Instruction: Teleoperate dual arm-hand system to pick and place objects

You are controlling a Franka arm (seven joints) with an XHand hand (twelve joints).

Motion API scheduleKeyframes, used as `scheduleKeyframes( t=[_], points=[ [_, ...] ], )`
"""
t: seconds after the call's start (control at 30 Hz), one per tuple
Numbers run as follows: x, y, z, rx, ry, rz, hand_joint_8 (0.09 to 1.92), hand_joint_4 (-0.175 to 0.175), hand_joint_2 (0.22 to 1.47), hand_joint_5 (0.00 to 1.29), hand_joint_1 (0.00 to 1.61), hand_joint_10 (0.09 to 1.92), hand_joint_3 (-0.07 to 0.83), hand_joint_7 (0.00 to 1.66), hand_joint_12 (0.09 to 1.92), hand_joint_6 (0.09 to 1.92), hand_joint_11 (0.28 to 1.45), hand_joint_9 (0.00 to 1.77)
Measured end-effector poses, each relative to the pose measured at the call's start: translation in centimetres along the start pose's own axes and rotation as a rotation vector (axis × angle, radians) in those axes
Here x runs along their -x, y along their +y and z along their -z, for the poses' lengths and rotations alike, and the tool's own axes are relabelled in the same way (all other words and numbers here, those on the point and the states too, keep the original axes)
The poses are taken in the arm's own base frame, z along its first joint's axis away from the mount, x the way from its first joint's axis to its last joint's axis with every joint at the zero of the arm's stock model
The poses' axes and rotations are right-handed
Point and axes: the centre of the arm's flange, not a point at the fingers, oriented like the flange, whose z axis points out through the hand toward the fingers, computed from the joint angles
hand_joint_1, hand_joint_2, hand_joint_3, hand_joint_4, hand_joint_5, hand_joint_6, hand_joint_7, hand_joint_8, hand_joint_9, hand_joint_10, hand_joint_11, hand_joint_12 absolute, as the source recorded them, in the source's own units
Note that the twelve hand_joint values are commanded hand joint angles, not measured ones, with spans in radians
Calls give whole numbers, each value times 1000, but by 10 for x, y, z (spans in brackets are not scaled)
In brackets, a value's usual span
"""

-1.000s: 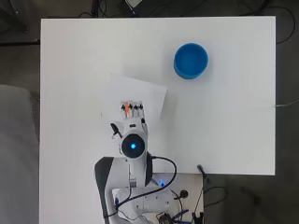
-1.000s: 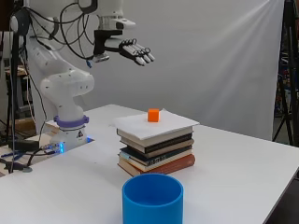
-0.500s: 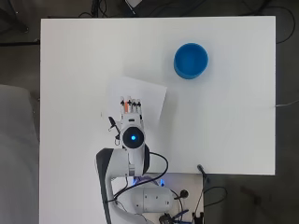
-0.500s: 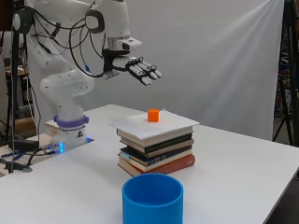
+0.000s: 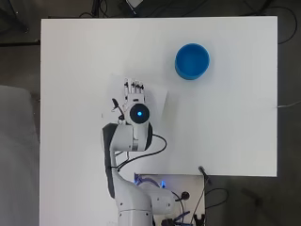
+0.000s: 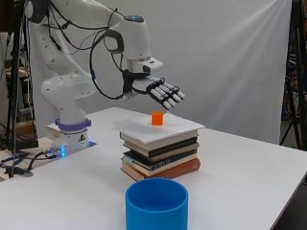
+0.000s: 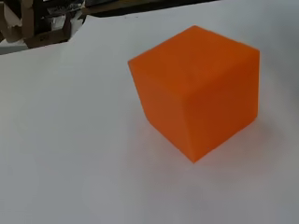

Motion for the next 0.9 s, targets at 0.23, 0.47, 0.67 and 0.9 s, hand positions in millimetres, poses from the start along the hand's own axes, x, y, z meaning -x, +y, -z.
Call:
scheduleKeyframes(
  t=[0.23, 0.47, 0.67, 0.9],
  points=[
    [9, 3, -32, -55, -37, 35, 87, 54, 1020, 220, 339, 87, -7, 295, 87, 87, 464, 413],
    [10, 2, -30, -102, -114, 41, 87, 80, 1035, 422, 417, 87, 3, 381, 87, 87, 477, 472],
    [14, 1, -41, -96, -104, 9, 1476, 136, 1193, 764, 940, 1592, -3, 1071, 1410, 1173, 870, 1266],
    [15, 4, -31, -105, 1, 139, 1606, 175, 1235, 747, 910, 1804, 0, 1020, 1727, 1335, 766, 1225]
  ],
)
